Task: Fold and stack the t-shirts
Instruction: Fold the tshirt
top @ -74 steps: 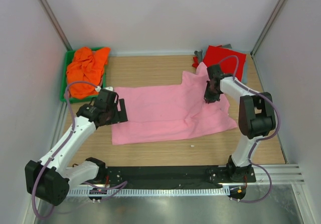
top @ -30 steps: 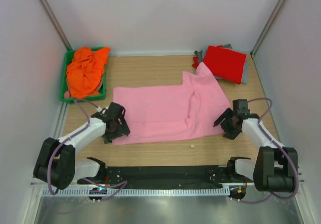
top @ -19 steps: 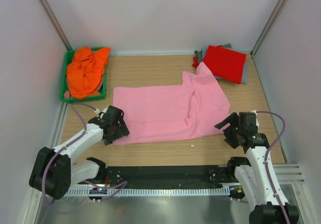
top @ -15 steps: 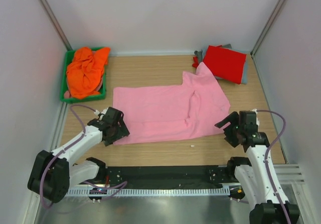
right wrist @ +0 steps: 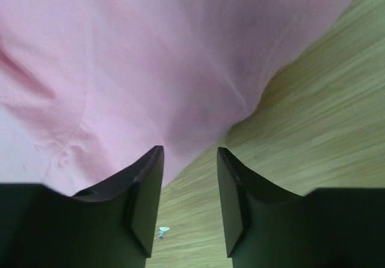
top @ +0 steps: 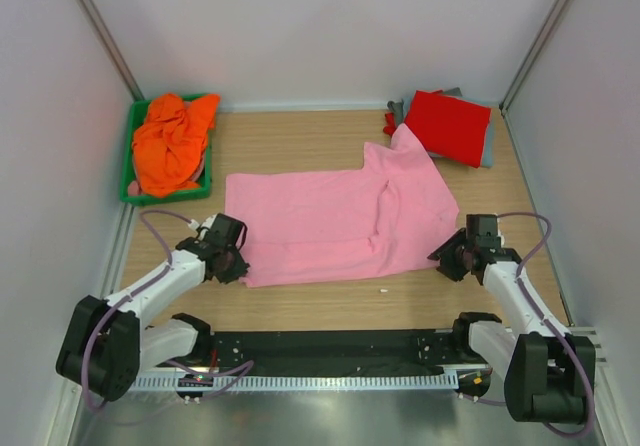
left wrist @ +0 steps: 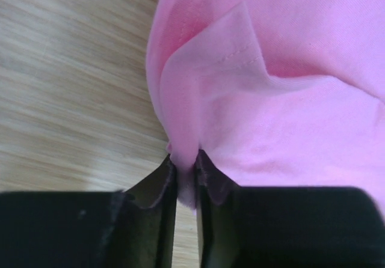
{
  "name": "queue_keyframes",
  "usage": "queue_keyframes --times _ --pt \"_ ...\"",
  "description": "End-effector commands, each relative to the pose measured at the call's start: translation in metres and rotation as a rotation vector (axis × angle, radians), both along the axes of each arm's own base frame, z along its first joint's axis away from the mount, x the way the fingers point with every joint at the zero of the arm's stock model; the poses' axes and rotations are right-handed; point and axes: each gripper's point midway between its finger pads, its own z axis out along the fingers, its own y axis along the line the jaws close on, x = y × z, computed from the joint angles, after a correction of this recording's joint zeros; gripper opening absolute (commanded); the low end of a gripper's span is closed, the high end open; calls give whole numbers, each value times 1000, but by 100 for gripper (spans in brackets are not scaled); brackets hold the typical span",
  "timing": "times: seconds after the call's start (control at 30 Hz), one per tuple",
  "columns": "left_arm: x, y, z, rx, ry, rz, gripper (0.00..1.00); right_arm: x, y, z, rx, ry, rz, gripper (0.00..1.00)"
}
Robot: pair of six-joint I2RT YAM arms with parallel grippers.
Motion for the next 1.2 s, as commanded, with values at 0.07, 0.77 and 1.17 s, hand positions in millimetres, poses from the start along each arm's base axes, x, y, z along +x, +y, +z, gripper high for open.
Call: queue_keyframes --times 0.07,0.77,1.17 --pt "2 -7 -1 -14 14 -30 11 12 -1 4 -11 -101 12 42" --pt "-6 -9 17 -69 -21 6 0 0 -4 15 -53 -108 57 83" --pt "-4 -8 18 -65 -25 8 0 20 1 -12 -26 -72 86 51"
